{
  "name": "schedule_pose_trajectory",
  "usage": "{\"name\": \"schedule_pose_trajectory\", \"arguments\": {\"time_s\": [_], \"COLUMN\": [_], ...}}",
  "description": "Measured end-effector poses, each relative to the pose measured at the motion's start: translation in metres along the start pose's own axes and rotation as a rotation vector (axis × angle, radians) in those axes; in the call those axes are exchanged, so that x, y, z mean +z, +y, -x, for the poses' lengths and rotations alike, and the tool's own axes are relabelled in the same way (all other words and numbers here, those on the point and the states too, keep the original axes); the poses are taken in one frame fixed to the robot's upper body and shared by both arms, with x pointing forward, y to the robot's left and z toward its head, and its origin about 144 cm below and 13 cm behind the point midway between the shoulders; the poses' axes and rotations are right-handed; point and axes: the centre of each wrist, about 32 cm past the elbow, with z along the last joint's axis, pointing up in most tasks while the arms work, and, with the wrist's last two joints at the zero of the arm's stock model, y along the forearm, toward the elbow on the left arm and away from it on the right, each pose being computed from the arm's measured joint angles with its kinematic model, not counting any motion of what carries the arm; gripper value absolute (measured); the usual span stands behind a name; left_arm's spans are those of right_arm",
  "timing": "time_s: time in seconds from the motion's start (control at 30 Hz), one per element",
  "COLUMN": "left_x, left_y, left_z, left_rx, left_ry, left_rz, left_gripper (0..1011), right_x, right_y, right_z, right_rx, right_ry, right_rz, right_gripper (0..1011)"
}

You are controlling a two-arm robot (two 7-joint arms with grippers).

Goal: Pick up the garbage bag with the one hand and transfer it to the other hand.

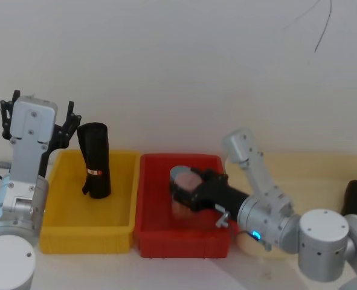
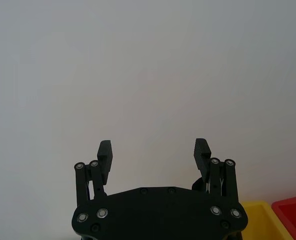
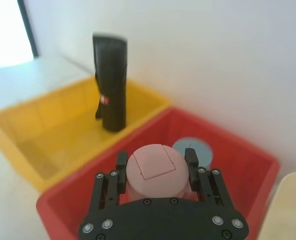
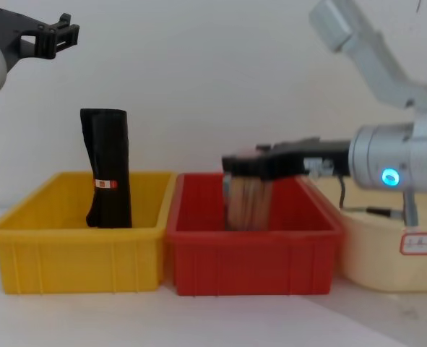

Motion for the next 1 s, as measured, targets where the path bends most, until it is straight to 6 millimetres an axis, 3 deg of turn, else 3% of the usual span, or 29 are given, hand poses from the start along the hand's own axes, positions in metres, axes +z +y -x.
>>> {"name": "schedule_pose_trajectory", "arguments": {"time_s": [0.3,0.5,0.73,1.0], "left_x": [0.000,0.000,0.000,0.000], "left_y": [0.000,0.000,0.000,0.000], "left_z": [0.000,0.000,0.000,0.000], "left_rx": [0.000,0.000,0.000,0.000], "left_ry": [0.000,0.000,0.000,0.000], "left_rz": [0.000,0.000,0.000,0.000], "left_gripper": [1001,1001,1001,1001], "right_x": [0.026,0.032,0.025,0.002], "right_y": [-0.016,-0.030,-0.046,-0.063], "right_z": [-0.017,-0.033,-0.050,-0.065], "right_rx": [-0.085,-0.150,-0.219,-0.302], "right_ry": [0.025,0.032,0.043,0.074], "right_rz": [-0.127,-0.161,-0.150,-0.086], "right_gripper": [666,666,666,666]}}
